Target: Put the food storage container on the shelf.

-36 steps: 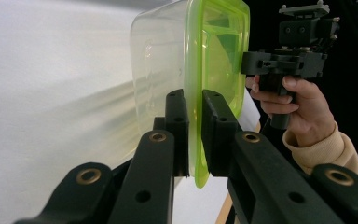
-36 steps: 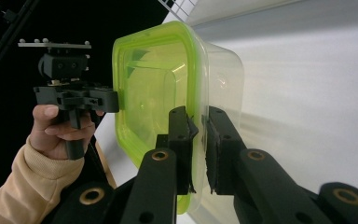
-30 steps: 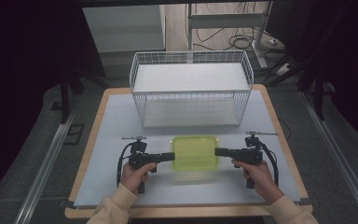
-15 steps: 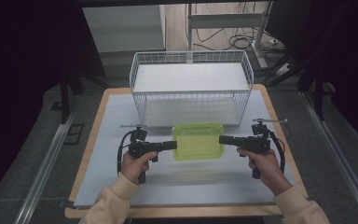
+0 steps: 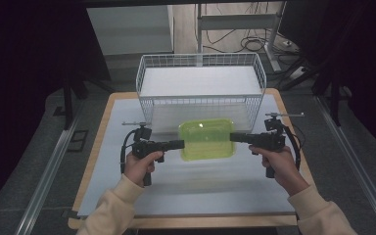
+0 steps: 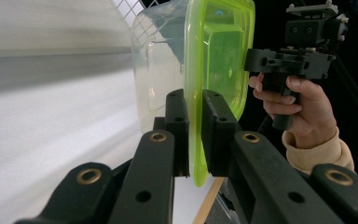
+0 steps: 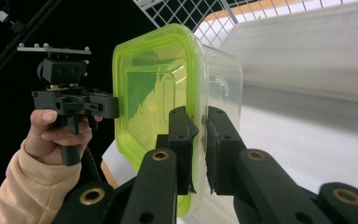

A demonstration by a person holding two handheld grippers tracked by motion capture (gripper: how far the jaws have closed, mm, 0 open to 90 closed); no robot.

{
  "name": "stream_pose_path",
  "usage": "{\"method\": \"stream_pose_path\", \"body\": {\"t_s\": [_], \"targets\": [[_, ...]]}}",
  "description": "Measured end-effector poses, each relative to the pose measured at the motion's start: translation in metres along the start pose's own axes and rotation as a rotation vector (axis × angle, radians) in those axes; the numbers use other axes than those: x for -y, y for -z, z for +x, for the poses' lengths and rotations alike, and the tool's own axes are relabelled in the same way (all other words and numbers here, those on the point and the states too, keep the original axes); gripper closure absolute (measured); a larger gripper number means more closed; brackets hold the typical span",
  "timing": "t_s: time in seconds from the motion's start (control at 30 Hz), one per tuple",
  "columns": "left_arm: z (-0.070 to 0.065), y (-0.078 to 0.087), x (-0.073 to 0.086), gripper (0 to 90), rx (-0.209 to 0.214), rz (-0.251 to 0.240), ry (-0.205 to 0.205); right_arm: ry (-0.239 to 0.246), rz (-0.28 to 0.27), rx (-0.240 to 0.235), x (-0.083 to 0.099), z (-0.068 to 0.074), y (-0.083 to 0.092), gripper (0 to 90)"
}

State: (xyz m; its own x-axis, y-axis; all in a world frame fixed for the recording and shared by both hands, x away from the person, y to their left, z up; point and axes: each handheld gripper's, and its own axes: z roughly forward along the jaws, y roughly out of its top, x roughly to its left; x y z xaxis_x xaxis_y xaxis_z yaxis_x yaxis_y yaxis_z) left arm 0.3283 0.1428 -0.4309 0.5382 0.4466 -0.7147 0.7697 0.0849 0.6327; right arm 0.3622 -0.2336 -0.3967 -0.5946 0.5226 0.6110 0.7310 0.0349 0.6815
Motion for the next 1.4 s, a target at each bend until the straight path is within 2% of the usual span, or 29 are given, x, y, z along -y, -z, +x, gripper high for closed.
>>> {"method": "stream_pose_path", "body": {"t_s": [0.3, 0.9, 1.23, 1.4], "targets": [[-0.010, 0.009, -0.019, 82.3, 0.000, -0.019, -0.023, 0.028, -0.004, 0.011, -0.024, 0.015, 0.003, 82.1], [-0.024, 0.019, -0.055, 82.2, -0.015, -0.039, -0.024, 0.031, -0.005, 0.015, -0.062, 0.031, 0.004, 82.1], [-0.027, 0.022, -0.072, 82.2, -0.015, -0.052, -0.033, 0.033, -0.013, 0.016, -0.079, 0.035, 0.004, 82.1], [-0.029, 0.023, -0.086, 82.2, -0.021, -0.046, -0.031, 0.026, -0.013, 0.011, -0.092, 0.034, 0.005, 82.1]]}}
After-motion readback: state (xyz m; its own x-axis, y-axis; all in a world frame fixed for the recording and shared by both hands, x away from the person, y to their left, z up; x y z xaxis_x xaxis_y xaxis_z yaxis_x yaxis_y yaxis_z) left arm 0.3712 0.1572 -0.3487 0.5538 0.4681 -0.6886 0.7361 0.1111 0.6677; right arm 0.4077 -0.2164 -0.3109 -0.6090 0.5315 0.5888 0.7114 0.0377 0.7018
